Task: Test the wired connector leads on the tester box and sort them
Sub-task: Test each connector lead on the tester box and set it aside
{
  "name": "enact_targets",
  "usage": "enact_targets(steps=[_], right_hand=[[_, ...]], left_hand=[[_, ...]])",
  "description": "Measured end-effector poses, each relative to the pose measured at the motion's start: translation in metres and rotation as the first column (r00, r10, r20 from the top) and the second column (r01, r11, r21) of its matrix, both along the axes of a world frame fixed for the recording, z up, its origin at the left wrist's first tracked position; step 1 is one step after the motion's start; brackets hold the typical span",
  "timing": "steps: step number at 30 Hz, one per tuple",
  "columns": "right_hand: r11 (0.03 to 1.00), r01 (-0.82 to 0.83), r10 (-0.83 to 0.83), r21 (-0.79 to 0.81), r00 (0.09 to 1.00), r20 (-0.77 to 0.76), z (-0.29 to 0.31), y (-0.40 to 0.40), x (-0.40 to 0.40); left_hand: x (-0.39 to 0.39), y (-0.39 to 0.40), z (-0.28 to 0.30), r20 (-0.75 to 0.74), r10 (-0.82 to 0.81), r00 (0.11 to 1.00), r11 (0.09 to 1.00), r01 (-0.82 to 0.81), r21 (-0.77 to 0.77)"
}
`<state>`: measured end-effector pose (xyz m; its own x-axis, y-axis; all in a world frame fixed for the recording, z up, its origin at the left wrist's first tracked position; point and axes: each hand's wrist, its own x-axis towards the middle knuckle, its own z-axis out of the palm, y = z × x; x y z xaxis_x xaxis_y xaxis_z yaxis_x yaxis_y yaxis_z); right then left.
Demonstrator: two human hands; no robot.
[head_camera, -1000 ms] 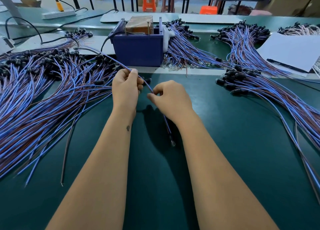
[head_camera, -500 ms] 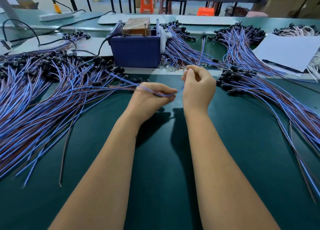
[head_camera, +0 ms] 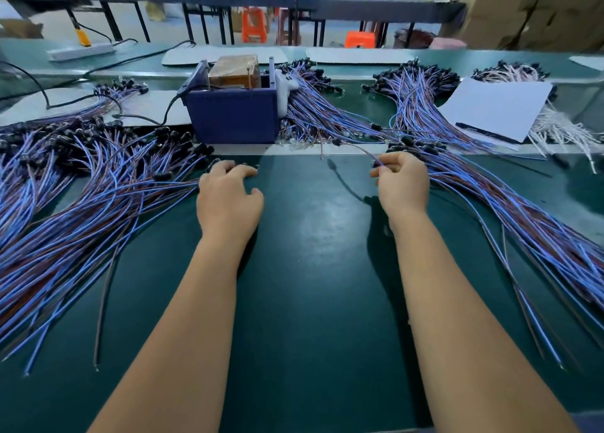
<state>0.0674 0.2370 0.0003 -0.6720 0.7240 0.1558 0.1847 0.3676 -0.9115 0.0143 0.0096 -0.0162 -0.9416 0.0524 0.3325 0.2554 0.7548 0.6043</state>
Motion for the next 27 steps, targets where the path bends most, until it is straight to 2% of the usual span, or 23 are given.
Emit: enact_targets(steps=[3,7,10,12,15,18,20,22,24,27], right_hand=[[0.99,0.041,-0.058,0.136,0.991,0.12,0.007,0.034,0.016],[0.937,0.184,-0.262,0.296,0.933,0.248,0.015,0.061,0.033],[0.872,0.344,-0.446,0.347,0.85,0.28,0.017,0.059,0.038],[0.861,0.386,-0.477,0.333,0.84,0.26,0.02,0.043,0.032],[0.906,0.279,-0.351,0.319,0.915,0.197,0.02,0.002,0.013],[0.955,0.007,-0.051,0.297,0.989,0.142,0.016,-0.048,-0.01],[0.964,-0.238,0.233,0.116,0.971,0.054,0.012,-0.082,-0.021],[0.917,-0.397,0.396,0.033,0.918,0.033,0.005,-0.109,-0.026],[0.878,-0.471,0.463,0.086,0.881,0.1,-0.005,-0.124,-0.031],[0.857,-0.485,0.453,0.173,0.87,0.193,-0.012,-0.127,-0.038]], left_hand=[[0.0,0.0,0.002,0.087,0.062,0.994,0.993,-0.053,-0.109],[0.003,0.002,0.004,0.095,0.098,0.991,0.98,-0.079,-0.185],[0.003,0.002,0.004,0.125,0.109,0.986,0.98,-0.085,-0.182],[0.004,0.003,0.005,0.13,0.095,0.987,0.983,-0.073,-0.17],[0.006,0.004,0.004,0.109,0.079,0.991,0.991,-0.066,-0.12],[0.005,-0.002,0.004,0.093,0.138,0.986,0.987,-0.129,-0.094],[0.001,-0.006,0.004,0.112,0.16,0.981,0.983,-0.148,-0.112],[-0.002,-0.007,0.004,0.132,0.163,0.978,0.984,-0.151,-0.097],[-0.003,-0.007,0.003,0.129,0.165,0.978,0.985,-0.157,-0.068],[-0.004,-0.007,0.003,0.131,0.174,0.976,0.984,-0.168,-0.054]])
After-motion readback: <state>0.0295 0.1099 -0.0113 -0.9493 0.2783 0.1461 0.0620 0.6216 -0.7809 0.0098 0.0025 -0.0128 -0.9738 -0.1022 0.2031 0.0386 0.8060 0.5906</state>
